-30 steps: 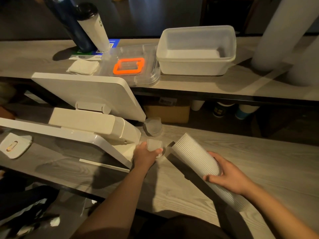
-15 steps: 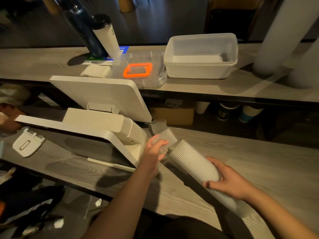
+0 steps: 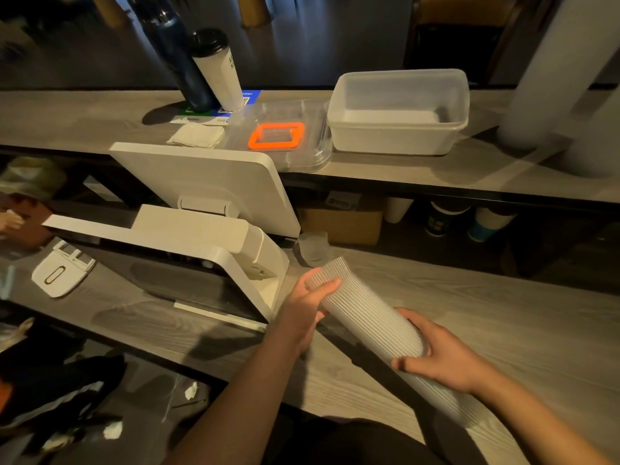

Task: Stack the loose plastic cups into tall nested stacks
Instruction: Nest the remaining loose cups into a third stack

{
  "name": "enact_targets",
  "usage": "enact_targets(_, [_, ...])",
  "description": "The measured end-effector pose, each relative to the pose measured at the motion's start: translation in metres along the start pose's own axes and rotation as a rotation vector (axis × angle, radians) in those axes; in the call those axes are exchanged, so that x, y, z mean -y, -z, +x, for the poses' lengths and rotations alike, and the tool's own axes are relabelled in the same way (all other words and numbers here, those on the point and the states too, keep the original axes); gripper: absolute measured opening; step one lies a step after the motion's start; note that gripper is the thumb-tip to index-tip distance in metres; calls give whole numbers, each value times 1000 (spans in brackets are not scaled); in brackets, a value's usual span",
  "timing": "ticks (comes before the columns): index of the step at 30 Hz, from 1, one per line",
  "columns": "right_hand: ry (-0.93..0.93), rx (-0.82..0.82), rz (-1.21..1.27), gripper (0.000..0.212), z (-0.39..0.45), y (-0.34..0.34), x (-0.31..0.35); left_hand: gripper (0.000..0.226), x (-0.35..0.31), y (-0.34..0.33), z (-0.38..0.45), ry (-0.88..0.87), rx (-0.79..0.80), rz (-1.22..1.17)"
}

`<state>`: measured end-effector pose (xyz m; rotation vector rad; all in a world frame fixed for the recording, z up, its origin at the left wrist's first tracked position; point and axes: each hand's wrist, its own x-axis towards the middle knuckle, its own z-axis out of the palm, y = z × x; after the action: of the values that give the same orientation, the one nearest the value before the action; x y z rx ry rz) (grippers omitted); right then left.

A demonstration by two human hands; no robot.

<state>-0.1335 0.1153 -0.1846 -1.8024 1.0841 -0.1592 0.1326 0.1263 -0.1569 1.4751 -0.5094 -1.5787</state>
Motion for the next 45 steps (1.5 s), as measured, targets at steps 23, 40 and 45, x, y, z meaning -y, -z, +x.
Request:
enact_targets(23, [-30,-76,-12,92,10,10,12,69,1,-2,14,43,-36,159])
enact_targets(40, [-190,-68,4,98,17,19,-13,107,57,26,86,-119,-330,972])
enact_targets(45, [-208,-52,20,102,15,21,-19,88,60,27,97,-136,-359,953])
